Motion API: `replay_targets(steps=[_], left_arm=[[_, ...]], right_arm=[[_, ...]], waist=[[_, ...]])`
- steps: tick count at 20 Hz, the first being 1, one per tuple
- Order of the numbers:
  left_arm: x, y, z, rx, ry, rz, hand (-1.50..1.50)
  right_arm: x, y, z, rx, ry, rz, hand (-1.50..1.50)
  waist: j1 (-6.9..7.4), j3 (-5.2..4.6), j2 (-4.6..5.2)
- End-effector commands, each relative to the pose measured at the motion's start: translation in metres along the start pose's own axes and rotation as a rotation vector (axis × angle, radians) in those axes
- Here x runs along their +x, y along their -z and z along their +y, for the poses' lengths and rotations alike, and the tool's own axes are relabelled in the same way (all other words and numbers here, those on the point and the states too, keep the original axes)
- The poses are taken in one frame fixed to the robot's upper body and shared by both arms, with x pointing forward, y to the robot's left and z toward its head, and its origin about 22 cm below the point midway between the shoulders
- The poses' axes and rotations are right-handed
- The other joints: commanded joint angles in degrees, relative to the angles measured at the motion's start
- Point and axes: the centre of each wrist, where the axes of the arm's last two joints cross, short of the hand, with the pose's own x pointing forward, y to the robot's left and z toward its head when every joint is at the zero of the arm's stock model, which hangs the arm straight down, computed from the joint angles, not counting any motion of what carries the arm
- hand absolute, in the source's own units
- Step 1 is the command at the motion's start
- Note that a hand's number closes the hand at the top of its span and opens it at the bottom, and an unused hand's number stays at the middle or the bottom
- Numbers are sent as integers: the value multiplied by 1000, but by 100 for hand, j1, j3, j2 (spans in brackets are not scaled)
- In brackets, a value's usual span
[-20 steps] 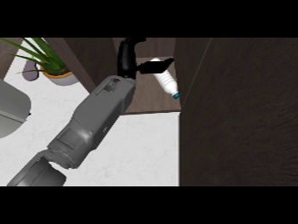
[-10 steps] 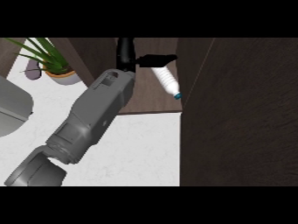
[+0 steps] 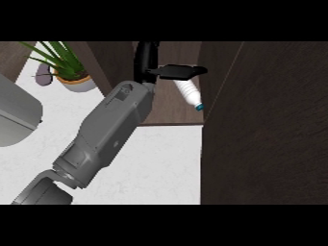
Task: Pick up the bottled water, place it into the cabinet and close the cabinet
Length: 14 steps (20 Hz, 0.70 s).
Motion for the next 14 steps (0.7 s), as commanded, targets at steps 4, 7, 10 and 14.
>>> replay_targets(steps=[4,7,10,14], left_arm=[[6,-32,-15,-59,-77,26,-150],[-1,-54,-8,-85,-103,29,-150],[6,-78,-17,-99,-154,14,-150],[13,-107,-9,-105,-205,41,-150]], right_arm=[[20,8,10,24,-9,-22,-150],[30,10,9,19,-14,-27,-150],[29,13,17,11,2,-41,-150],[30,14,23,15,2,-29,-150]], waist=[[143,3,-58],[219,1,-57],[196,0,-53],[201,0,-60]])
